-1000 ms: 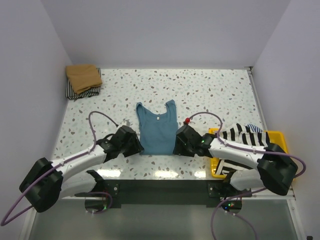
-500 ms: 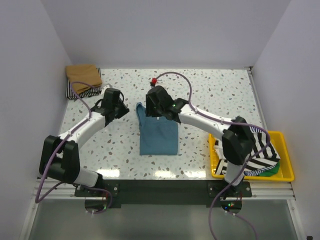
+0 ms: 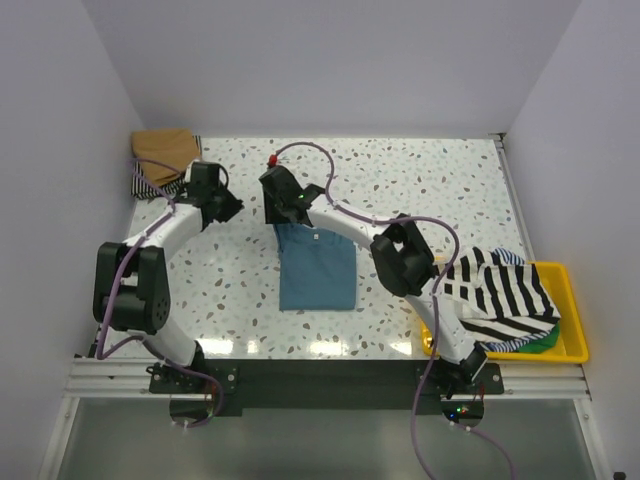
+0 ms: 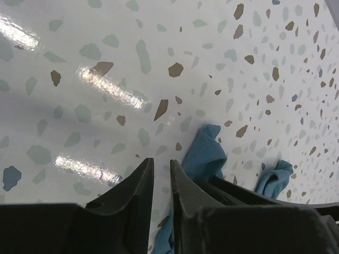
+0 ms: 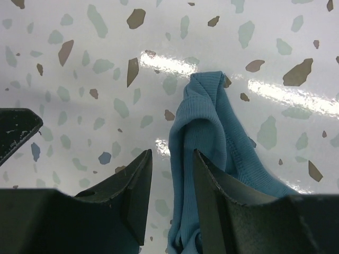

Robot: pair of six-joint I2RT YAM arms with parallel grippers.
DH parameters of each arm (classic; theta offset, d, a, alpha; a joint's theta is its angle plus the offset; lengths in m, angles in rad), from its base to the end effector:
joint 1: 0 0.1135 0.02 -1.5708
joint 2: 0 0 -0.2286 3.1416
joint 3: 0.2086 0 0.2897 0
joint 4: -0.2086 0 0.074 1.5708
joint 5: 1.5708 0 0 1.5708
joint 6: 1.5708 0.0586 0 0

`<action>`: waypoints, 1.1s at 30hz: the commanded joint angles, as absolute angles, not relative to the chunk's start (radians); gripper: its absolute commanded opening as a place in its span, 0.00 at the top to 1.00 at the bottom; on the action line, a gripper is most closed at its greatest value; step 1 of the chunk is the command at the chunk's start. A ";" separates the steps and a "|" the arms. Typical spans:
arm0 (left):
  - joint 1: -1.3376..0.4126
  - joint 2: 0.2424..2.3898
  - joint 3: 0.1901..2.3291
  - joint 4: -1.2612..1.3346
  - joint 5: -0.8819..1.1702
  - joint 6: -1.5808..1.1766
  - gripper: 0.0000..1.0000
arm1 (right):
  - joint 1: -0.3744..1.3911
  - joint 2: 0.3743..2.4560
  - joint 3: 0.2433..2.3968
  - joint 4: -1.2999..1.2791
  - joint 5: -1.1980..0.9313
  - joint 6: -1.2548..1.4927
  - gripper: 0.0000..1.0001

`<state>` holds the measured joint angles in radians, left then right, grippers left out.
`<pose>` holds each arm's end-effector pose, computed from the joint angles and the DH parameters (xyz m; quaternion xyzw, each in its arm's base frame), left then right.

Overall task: Fold and stack the tank tops
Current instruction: Fold the tank top

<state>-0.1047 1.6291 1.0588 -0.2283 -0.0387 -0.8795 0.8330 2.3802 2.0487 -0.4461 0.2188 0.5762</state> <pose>0.3948 -0.0392 0.1442 -0.3566 0.8548 -0.1621 0.3403 0.3905 0.4106 0.1437 -0.0756 0.9147 0.1720 0.3578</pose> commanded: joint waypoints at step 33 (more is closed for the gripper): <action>-0.646 1.292 0.466 0.063 0.061 -0.991 0.92 | 0.793 2.450 2.160 -0.483 0.311 0.632 0.96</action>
<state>-0.6231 1.2610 0.4618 0.0475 0.1200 -0.9440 0.7975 2.4809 2.1658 -0.5007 0.2821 0.6201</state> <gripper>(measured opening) 0.101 0.054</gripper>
